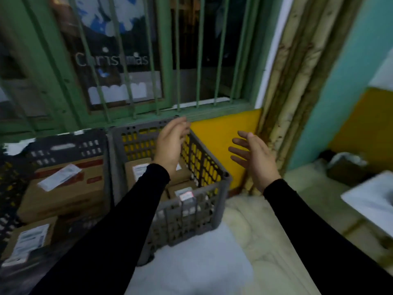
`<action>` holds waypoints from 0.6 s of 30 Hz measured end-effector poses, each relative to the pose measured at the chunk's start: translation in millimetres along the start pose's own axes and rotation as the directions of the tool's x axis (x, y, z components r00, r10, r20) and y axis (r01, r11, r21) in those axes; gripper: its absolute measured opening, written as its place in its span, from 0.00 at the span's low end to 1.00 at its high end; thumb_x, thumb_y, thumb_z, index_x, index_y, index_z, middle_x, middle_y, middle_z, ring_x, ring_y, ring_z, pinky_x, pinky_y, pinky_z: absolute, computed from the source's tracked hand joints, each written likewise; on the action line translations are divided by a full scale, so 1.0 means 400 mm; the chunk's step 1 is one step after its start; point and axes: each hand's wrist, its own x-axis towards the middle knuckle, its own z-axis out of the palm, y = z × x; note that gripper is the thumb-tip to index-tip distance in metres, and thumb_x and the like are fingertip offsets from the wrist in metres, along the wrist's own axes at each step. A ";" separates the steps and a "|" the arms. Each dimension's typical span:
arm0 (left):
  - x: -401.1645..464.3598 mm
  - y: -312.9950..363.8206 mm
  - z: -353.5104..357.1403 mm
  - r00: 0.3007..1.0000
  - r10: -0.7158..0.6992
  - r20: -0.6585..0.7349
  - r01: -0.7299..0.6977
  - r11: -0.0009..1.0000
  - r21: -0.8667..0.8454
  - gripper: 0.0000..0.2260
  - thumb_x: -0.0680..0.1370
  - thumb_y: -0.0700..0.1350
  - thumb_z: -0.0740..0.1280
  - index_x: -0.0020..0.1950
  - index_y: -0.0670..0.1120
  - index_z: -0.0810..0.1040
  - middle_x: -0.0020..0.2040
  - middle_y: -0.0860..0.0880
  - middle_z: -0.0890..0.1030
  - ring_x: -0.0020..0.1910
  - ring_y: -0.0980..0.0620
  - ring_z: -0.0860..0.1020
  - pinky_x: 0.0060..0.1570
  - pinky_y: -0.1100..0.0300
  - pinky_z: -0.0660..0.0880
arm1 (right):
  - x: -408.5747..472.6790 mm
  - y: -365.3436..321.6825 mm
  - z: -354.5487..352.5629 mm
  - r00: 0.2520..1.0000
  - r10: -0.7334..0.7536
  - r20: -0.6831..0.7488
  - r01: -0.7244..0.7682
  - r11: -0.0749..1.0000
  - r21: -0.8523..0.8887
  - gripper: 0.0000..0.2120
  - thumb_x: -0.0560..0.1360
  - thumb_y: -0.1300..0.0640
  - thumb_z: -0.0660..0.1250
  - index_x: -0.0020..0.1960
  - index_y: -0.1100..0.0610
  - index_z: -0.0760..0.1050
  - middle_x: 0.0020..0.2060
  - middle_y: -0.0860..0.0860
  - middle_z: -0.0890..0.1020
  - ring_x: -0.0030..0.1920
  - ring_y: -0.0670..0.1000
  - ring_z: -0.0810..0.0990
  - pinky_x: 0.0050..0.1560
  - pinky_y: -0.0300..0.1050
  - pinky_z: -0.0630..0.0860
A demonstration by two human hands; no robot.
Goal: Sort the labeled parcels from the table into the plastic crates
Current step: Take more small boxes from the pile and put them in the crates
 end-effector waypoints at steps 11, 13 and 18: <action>-0.257 0.019 0.709 0.880 0.066 0.471 -0.004 0.991 -0.131 0.13 0.84 0.45 0.56 0.66 0.48 0.74 0.63 0.47 0.79 0.63 0.52 0.77 0.68 0.54 0.70 | -0.344 -0.149 -0.683 0.864 -0.109 -0.491 0.143 0.989 0.031 0.13 0.84 0.49 0.55 0.61 0.52 0.75 0.56 0.53 0.81 0.51 0.52 0.82 0.52 0.47 0.78; -0.337 0.004 0.909 0.830 0.066 0.554 0.019 0.989 -0.146 0.12 0.84 0.45 0.56 0.65 0.48 0.74 0.63 0.46 0.79 0.62 0.51 0.77 0.68 0.54 0.70 | -0.440 -0.176 -0.876 0.795 -0.117 -0.596 0.158 0.987 0.018 0.14 0.84 0.49 0.55 0.62 0.53 0.75 0.56 0.53 0.81 0.51 0.52 0.82 0.52 0.47 0.78; -0.512 -0.034 1.312 0.723 0.078 0.687 0.068 0.981 -0.183 0.15 0.84 0.46 0.56 0.69 0.45 0.72 0.63 0.47 0.79 0.59 0.54 0.79 0.54 0.63 0.74 | -0.656 -0.232 -1.270 0.655 -0.124 -0.745 0.159 0.987 -0.025 0.14 0.84 0.49 0.55 0.62 0.53 0.75 0.57 0.54 0.81 0.53 0.54 0.82 0.54 0.48 0.79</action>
